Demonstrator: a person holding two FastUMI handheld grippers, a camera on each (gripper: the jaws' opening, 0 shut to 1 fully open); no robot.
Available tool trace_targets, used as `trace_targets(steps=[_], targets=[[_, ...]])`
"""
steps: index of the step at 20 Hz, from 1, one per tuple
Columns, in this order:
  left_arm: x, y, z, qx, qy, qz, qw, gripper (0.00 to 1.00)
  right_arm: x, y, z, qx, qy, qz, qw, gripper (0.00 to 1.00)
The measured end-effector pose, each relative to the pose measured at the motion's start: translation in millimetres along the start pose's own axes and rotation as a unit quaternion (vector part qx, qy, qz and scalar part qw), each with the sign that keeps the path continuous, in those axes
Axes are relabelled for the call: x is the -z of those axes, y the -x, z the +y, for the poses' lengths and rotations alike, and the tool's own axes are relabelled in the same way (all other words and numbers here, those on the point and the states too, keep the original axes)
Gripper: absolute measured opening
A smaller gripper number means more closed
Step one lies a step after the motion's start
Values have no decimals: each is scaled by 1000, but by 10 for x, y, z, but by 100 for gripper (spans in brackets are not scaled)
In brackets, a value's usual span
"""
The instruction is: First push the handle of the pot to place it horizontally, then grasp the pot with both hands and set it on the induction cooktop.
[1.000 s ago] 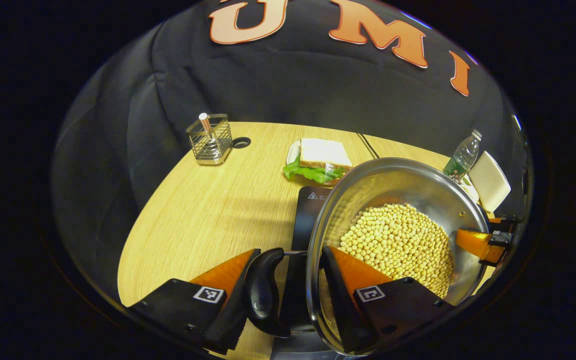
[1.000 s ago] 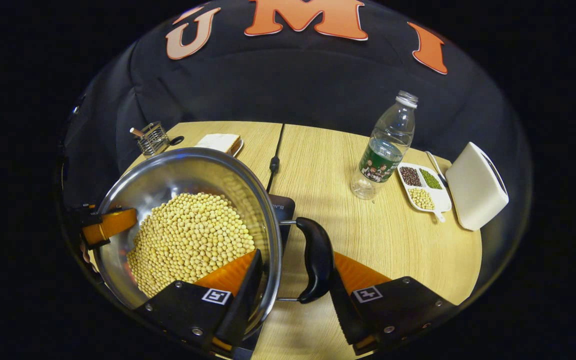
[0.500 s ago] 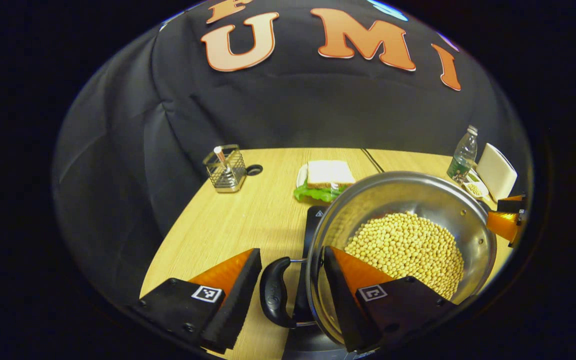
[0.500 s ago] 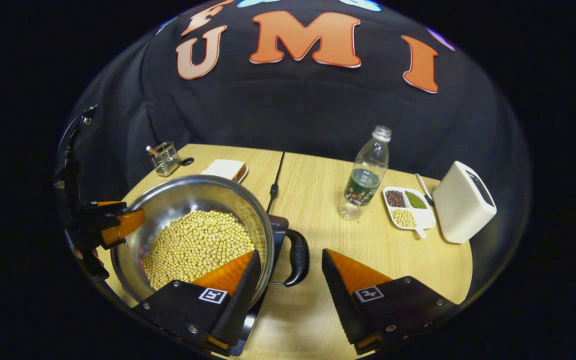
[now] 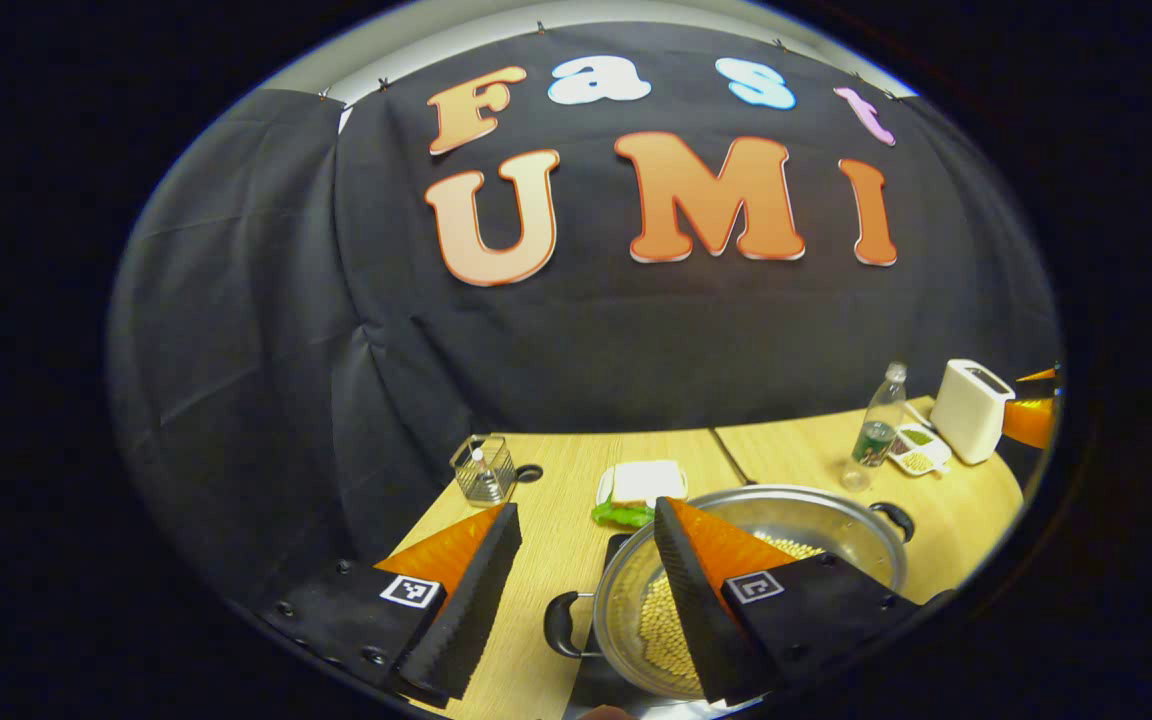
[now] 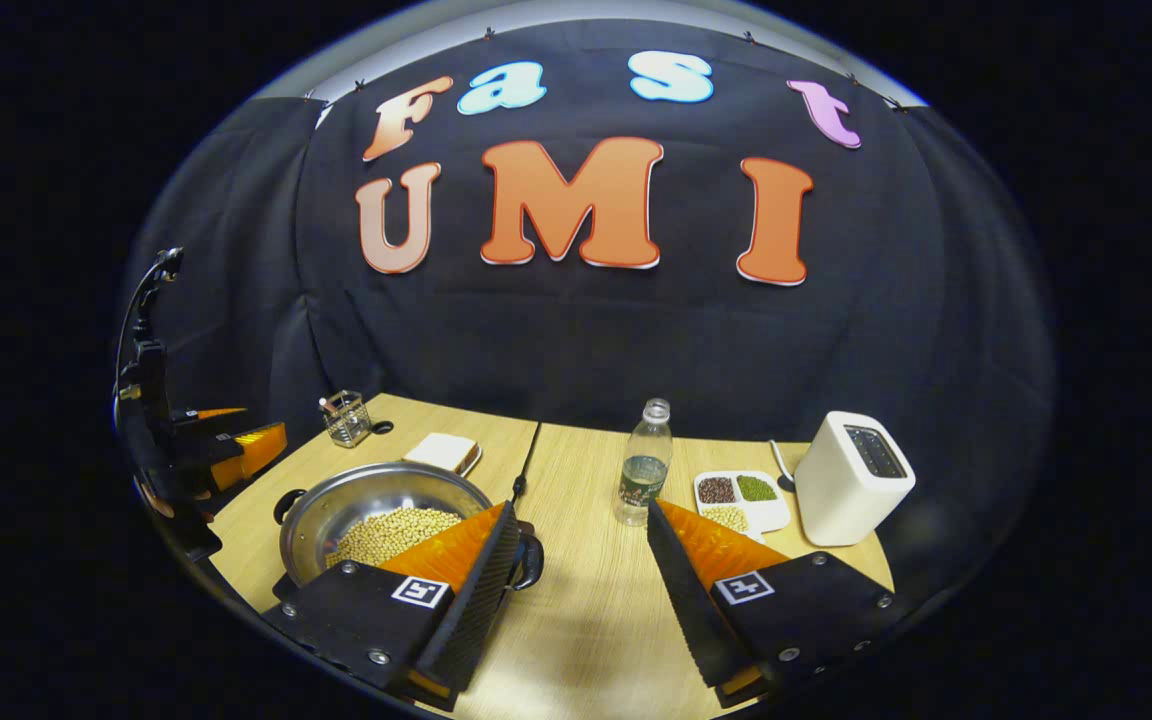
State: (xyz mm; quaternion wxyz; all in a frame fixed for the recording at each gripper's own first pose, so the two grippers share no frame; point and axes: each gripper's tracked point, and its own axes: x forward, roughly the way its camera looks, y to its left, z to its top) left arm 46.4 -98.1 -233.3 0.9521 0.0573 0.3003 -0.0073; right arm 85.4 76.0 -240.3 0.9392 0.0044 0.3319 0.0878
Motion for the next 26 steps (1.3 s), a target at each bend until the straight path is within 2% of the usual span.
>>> trace_targets(steps=[2,4,5,8,10,12,13,14,15,16,17,19,20,21,26], targets=[[-306,180,-56,4,2,-31,1000,88,-206,221,-159,5,5,-30,1000,82],[-617,371,-116,7,6,-64,998,93,-429,449,-347,17,16,-63,998,82],[-758,466,-139,7,10,-79,997,88,-532,566,-413,17,24,-77,997,82],[-1055,752,-202,10,17,-110,994,88,-861,965,-580,11,29,-117,993,83],[-1298,937,-177,7,24,-138,990,100,-1107,1246,-747,18,29,-154,987,83],[-1510,1163,-151,9,33,-162,986,100,-1351,1529,-890,35,38,-192,980,83],[-1626,1282,-112,9,34,-174,984,94,-1450,1662,-940,45,42,-207,976,80],[-1736,1392,-75,9,38,-186,982,99,-1529,1798,-978,54,48,-219,973,81],[-1844,1501,-34,8,45,-199,979,100,-1586,1927,-1024,67,50,-227,970,88],[-1943,1614,-8,10,51,-209,976,100,-1634,2030,-1078,83,50,-232,968,89],[-2018,1721,7,14,56,-218,974,100,-1678,2136,-1112,92,53,-236,966,97],[-2169,1907,142,5,65,-236,970,100,-1786,2322,-1117,95,54,-255,961,94],[-2233,1980,200,2,70,-245,967,100,-1853,2452,-1158,98,52,-264,958,97],[-2299,2073,279,-1,76,-253,965,100,-1891,2520,-1179,103,49,-268,956,94],[-2468,2395,540,-15,79,-274,958,100,-1992,2791,-1073,111,56,-288,950,94]])
